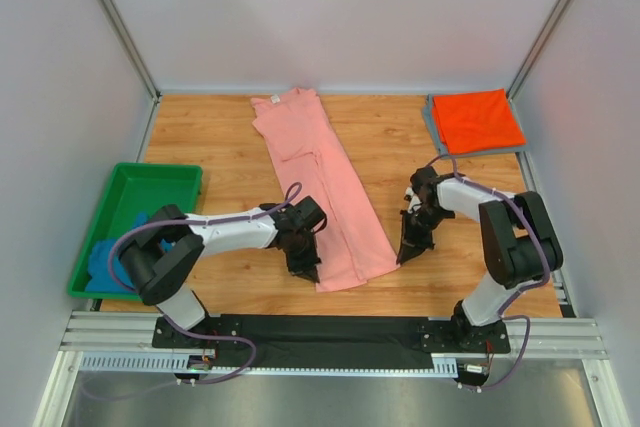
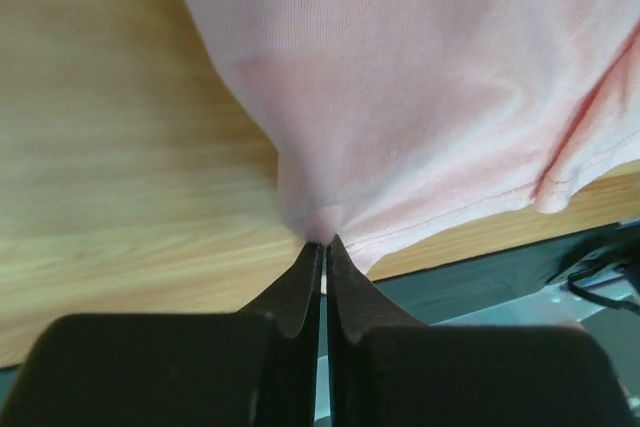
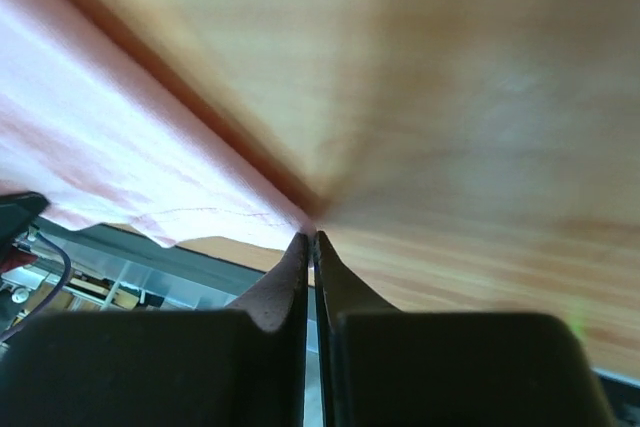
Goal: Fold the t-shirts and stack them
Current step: Fold the tshirt
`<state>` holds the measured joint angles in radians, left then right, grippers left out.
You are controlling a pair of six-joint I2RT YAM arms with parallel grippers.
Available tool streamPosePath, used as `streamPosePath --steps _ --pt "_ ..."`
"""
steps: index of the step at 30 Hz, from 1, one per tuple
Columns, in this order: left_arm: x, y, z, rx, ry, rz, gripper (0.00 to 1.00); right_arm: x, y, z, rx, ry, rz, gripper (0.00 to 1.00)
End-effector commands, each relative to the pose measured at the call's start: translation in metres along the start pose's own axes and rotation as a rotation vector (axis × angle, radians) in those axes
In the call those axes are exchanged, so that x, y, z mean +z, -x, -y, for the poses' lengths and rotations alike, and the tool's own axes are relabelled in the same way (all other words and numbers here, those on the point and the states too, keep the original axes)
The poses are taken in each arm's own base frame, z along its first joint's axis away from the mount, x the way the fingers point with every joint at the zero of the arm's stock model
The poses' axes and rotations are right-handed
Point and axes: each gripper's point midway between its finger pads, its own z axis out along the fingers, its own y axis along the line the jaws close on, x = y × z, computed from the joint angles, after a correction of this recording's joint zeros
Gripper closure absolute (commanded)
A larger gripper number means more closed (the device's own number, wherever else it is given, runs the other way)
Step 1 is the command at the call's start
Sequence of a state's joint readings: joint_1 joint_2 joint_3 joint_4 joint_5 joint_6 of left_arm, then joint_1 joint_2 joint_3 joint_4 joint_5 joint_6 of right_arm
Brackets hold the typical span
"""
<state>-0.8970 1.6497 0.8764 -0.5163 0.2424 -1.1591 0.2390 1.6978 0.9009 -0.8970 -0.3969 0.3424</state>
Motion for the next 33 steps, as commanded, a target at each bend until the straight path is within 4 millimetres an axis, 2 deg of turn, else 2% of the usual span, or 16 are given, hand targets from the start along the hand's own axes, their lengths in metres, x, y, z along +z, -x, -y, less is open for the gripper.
streamPosePath --steps 1,4,5,6,8,11,13,14,15,18,22,26,33 --pt "-0.029 -0.015 -0.044 0.061 0.124 0.022 0.96 0.001 -0.015 -0.024 0.046 0.035 0.042 1.0" --pt "-0.037 -0.028 -0.07 0.033 0.173 0.007 0.79 0.005 -0.03 -0.033 0.053 0.035 0.07 0.99" --pt "-0.045 -0.03 -0.07 0.036 0.147 0.025 0.7 0.002 -0.033 -0.039 0.079 0.046 0.09 0.99" --pt "-0.045 -0.034 -0.082 0.021 0.168 0.028 0.66 0.004 -0.041 -0.043 0.057 0.04 0.094 0.98" --pt "-0.051 -0.037 -0.088 0.021 0.138 0.053 0.55 0.005 -0.053 -0.049 0.048 0.036 0.11 0.98" --pt "-0.054 -0.038 -0.079 0.049 0.051 0.071 0.5 0.005 -0.065 -0.054 0.038 0.03 0.133 0.98" --pt "-0.056 -0.039 -0.054 0.074 -0.088 0.066 0.45 0.006 -0.07 -0.054 0.036 0.027 0.137 0.98" --pt "-0.054 -0.042 -0.041 0.07 -0.169 0.049 0.43 0.01 -0.076 -0.055 0.031 0.013 0.134 0.94" --pt "-0.054 -0.042 -0.041 0.07 -0.17 0.049 0.43 0.011 -0.077 -0.055 0.027 0.011 0.131 0.94" --pt "-0.048 -0.044 -0.049 0.043 -0.135 0.035 0.42 0.009 -0.076 -0.051 0.016 -0.02 0.145 0.83" --pt "-0.039 -0.047 -0.048 0.003 -0.164 0.018 0.42 -0.002 -0.07 -0.046 -0.036 -0.07 0.179 0.72" --pt "-0.031 -0.048 -0.05 -0.027 -0.169 0.005 0.42 0.001 -0.065 -0.044 -0.123 -0.083 0.173 0.68" --pt "-0.019 -0.048 -0.057 -0.057 -0.115 -0.012 0.45 0.021 -0.065 -0.031 -0.187 -0.135 0.101 0.66"
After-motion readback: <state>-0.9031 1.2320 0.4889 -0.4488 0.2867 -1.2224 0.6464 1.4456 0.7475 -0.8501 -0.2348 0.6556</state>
